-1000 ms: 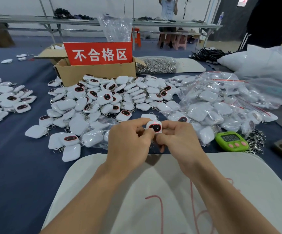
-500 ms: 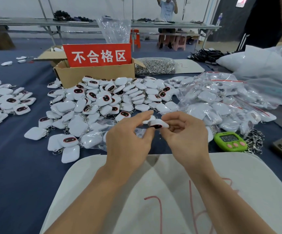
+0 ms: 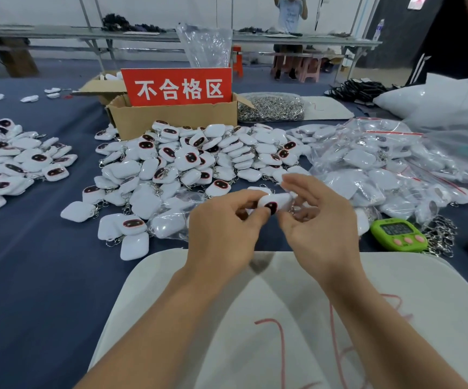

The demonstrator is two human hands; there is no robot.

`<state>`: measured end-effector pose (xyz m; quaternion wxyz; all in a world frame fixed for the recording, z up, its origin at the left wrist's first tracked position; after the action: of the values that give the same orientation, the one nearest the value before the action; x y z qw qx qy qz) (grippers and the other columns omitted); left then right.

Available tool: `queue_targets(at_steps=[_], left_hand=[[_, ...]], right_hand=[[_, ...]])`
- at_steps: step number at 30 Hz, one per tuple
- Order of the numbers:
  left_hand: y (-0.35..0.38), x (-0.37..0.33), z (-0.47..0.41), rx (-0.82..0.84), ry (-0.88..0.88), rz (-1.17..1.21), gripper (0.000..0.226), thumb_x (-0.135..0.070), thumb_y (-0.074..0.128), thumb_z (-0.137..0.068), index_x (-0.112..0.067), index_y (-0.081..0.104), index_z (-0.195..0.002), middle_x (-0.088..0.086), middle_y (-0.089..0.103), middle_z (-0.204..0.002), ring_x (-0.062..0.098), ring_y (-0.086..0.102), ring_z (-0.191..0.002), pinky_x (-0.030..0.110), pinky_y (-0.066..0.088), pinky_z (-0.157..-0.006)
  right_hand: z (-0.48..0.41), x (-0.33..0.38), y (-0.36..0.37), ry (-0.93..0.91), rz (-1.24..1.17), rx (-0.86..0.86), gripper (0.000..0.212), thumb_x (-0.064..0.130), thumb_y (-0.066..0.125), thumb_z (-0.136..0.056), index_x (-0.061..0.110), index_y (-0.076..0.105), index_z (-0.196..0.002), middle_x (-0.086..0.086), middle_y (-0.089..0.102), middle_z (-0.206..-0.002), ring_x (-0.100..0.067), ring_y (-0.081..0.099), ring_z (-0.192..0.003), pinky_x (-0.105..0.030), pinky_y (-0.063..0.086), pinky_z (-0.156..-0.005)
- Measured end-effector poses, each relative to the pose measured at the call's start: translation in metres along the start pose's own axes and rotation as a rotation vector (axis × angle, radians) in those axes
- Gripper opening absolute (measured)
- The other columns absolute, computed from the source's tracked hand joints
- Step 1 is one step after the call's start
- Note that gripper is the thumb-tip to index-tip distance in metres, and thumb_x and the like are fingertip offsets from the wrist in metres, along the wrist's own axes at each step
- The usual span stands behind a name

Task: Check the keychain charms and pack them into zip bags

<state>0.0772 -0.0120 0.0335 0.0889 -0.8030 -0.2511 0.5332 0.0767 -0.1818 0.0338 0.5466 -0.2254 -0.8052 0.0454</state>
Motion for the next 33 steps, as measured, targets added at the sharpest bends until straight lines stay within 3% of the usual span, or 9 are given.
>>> queue_targets(at_steps=[2, 4, 11, 14, 18, 23, 27, 31, 33], left_hand=[[0.001, 0.006, -0.004, 0.012, -0.091, 0.201, 0.030, -0.026, 0.078, -0.087, -0.056, 0.074, -0.082, -0.023, 0.075, -0.076, 0.000, 0.071, -0.072, 0.027, 0.058, -0.071], [0.000, 0.013, -0.007, -0.004, -0.162, 0.299, 0.027, -0.023, 0.077, -0.088, -0.048, 0.076, -0.080, -0.014, 0.077, -0.075, 0.004, 0.071, -0.069, 0.032, 0.059, -0.069], [-0.002, 0.016, -0.010, -0.017, -0.165, 0.447, 0.021, -0.034, 0.072, -0.080, -0.037, 0.078, -0.101, -0.010, 0.076, -0.075, 0.001, 0.060, -0.058, 0.018, 0.050, -0.064], [-0.004, 0.012, -0.011, 0.029, -0.078, 0.349, 0.012, -0.045, 0.070, -0.085, -0.046, 0.081, -0.089, -0.007, 0.074, -0.070, 0.003, 0.059, -0.058, 0.019, 0.050, -0.061], [0.004, 0.010, -0.008, 0.111, -0.041, 0.263, 0.015, -0.041, 0.066, -0.091, -0.045, 0.080, -0.088, -0.007, 0.072, -0.065, 0.002, 0.059, -0.056, 0.020, 0.048, -0.057], [0.005, 0.015, -0.008, 0.085, -0.051, 0.175, 0.034, -0.042, 0.059, -0.094, -0.022, 0.076, -0.072, -0.006, 0.070, -0.059, 0.018, 0.058, -0.051, 0.033, 0.048, -0.055], [0.000, 0.007, -0.005, 0.025, -0.012, 0.120, 0.043, -0.031, 0.055, -0.099, -0.016, 0.064, -0.060, -0.004, 0.063, -0.055, 0.010, 0.053, -0.051, 0.030, 0.043, -0.056], [-0.012, -0.002, 0.004, -0.155, -0.006, -0.187, 0.025, -0.028, 0.054, -0.098, -0.033, 0.078, -0.103, -0.011, 0.066, -0.072, 0.013, 0.057, -0.075, 0.030, 0.041, -0.066], [-0.008, -0.006, 0.005, -0.088, 0.020, -0.536, 0.025, -0.034, 0.059, -0.095, -0.040, 0.075, -0.112, -0.009, 0.065, -0.082, 0.019, 0.056, -0.089, 0.032, 0.034, -0.069]], right_hand=[[0.003, 0.002, 0.007, -0.022, -0.010, 0.090, 0.071, -0.002, 0.070, -0.080, 0.041, 0.059, -0.135, 0.033, 0.066, -0.122, -0.003, 0.066, -0.087, -0.012, 0.051, -0.078], [0.003, 0.003, 0.011, -0.036, 0.007, 0.136, 0.072, -0.003, 0.070, -0.080, 0.045, 0.057, -0.132, 0.024, 0.070, -0.118, -0.006, 0.066, -0.086, -0.014, 0.052, -0.078], [-0.007, -0.006, 0.016, 0.037, -0.160, 0.184, 0.026, 0.012, 0.071, -0.088, 0.030, 0.074, -0.106, 0.011, 0.076, -0.078, -0.004, 0.067, -0.067, -0.020, 0.053, -0.069], [-0.007, -0.006, 0.020, 0.055, -0.217, 0.205, 0.018, 0.019, 0.062, -0.095, 0.023, 0.078, -0.090, -0.002, 0.072, -0.069, -0.010, 0.061, -0.060, -0.024, 0.052, -0.062], [-0.006, -0.013, 0.017, 0.141, -0.216, 0.180, 0.041, 0.029, 0.058, -0.100, 0.020, 0.069, -0.061, -0.007, 0.066, -0.058, -0.013, 0.050, -0.048, -0.020, 0.041, -0.049], [-0.006, -0.017, 0.018, 0.204, -0.197, 0.210, 0.049, 0.031, 0.058, -0.101, 0.018, 0.058, -0.054, -0.006, 0.060, -0.053, -0.014, 0.041, -0.048, -0.018, 0.035, -0.047], [-0.005, -0.016, 0.024, 0.238, -0.223, 0.235, 0.048, 0.030, 0.059, -0.101, 0.019, 0.060, -0.054, -0.003, 0.062, -0.054, -0.013, 0.042, -0.048, -0.017, 0.035, -0.047], [-0.008, -0.025, 0.014, 0.260, -0.068, 0.134, 0.040, 0.032, 0.060, -0.100, 0.018, 0.070, -0.063, 0.002, 0.067, -0.056, -0.009, 0.050, -0.047, -0.023, 0.044, -0.055], [-0.012, -0.032, 0.001, 0.273, 0.004, 0.055, 0.039, 0.035, 0.063, -0.097, 0.019, 0.071, -0.062, 0.004, 0.066, -0.054, -0.007, 0.052, -0.049, -0.024, 0.043, -0.057]])
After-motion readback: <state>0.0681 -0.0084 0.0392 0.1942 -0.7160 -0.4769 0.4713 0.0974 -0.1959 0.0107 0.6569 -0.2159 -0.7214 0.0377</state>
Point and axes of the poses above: each hand's wrist, its own z-axis away from the middle knuckle, its own y-axis out of the palm, x = y × z, the point moved 8 cm from there along -z, towards the middle knuckle
